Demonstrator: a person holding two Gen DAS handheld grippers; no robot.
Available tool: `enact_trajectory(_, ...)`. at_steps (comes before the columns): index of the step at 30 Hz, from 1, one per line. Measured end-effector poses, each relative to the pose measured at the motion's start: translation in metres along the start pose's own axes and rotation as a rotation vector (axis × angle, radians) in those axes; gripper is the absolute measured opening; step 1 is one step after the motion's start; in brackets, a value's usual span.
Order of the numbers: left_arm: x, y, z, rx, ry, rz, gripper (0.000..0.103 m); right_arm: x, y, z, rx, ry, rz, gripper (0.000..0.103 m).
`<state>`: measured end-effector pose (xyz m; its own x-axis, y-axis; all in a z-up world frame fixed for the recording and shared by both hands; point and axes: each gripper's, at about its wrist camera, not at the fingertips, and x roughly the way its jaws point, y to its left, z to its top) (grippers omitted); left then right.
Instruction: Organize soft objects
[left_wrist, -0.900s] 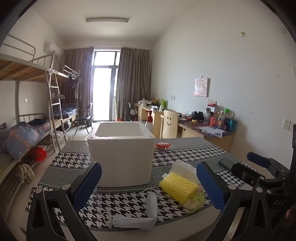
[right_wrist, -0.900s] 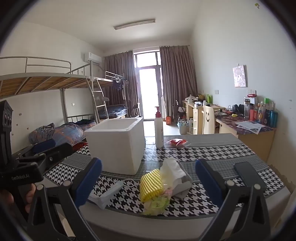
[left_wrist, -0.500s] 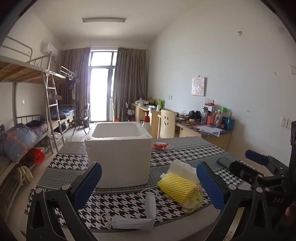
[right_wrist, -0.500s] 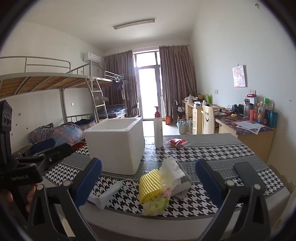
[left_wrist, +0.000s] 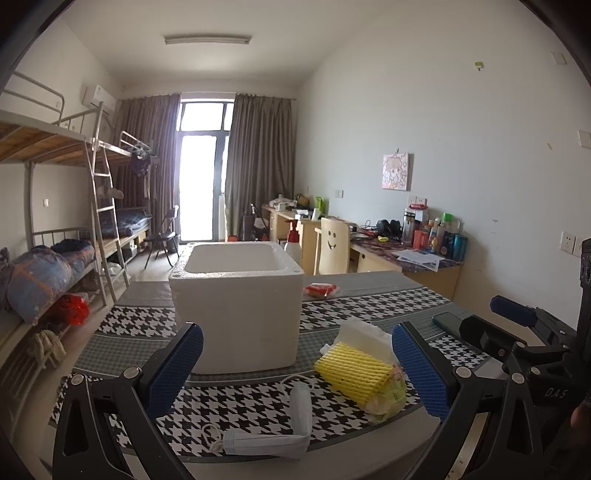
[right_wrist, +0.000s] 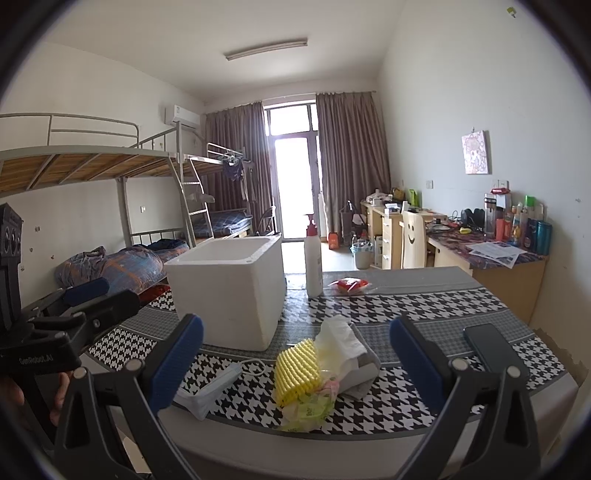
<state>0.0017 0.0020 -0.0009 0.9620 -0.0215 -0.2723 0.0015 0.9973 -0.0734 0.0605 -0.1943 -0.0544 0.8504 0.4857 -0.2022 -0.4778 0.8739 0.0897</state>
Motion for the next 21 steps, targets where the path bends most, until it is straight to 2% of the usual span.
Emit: enact_trajectory(21,0.0048,0.0023,0.0019,0.003,-0.006,0.005,0.102,0.0059,0.0050,0.0016,-0.007,0.007,-0.002,0.102)
